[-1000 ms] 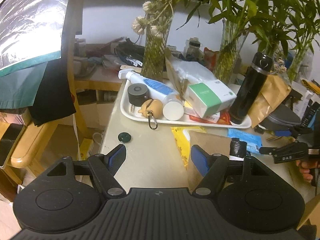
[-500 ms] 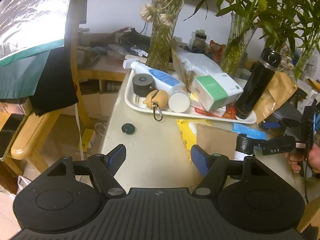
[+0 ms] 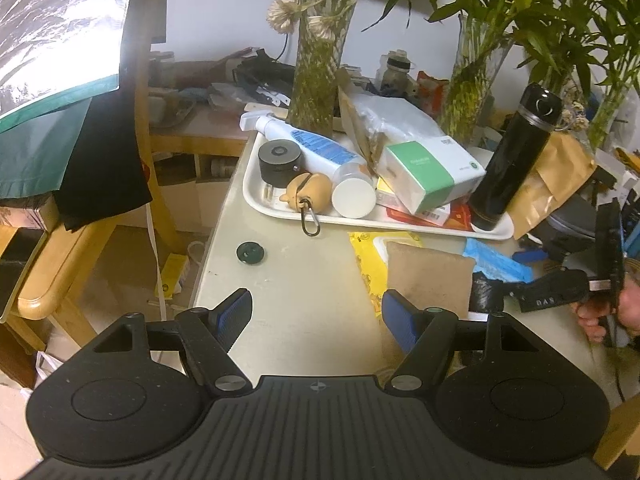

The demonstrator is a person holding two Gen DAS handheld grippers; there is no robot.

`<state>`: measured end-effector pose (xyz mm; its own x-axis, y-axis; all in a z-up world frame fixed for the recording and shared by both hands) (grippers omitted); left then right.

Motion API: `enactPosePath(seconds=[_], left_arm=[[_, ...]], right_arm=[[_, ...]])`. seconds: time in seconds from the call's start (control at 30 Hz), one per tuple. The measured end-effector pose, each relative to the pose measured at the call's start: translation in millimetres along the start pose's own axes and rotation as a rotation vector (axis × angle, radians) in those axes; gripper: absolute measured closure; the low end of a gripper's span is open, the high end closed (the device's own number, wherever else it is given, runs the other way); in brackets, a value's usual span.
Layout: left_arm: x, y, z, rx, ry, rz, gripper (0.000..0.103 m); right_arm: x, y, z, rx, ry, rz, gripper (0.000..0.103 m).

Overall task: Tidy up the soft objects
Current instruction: 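Close the right gripper on the blue wipes pack, then lift the blue wipes pack with the right tool while the left gripper grasps the brown burlap pouch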

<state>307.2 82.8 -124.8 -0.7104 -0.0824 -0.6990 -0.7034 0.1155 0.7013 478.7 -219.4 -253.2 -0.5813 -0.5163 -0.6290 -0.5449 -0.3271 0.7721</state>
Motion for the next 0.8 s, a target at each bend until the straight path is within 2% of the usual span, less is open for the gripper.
enactPosePath(seconds=[0.1, 0.23, 0.37, 0.47, 0.7, 0.8], left_arm=[[-0.5, 2.4, 0.2, 0.005, 0.001, -0.004, 0.032], [0.3, 2.4, -0.6, 0.002, -0.007, -0.002, 0.032], [0.9, 0.8, -3.9, 0.016, -0.027, -0.002, 0.032], [2.2, -1.0, -8.6, 0.039, -0.047, 0.004, 0.032], [1.1, 0.8, -17.6, 0.106, -0.05, -0.003, 0.032], [1.8, 0.5, -22.0, 0.13, -0.061, -0.003, 0.032]], right_arm=[[0.8, 9.0, 9.7, -0.024, 0.047, 0.068, 0.029], [-0.5, 17.6, 18.3, -0.019, 0.086, 0.028, 0.031], [-2.2, 4.5, 14.9, -0.005, 0.052, 0.009, 0.029], [-4.9, 1.0, 10.6, -0.025, 0.014, -0.004, 0.029], [-5.1, 5.6, 12.7, -0.003, -0.017, 0.002, 0.039], [-4.2, 12.3, 9.8, -0.024, -0.058, 0.007, 0.041]])
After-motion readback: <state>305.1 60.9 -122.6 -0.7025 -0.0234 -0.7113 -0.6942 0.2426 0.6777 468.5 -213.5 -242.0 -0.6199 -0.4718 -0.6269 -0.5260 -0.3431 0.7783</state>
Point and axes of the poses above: each gripper's, at about its wrist camera, not at the fingertips, and y roughly against the way its jaws point, z to its left, x to its underside, the point moved 5 cm from there along -y, roughly the way its jaws point, and after that the axes turned 2 degrees about y, right-handed, at the moved point
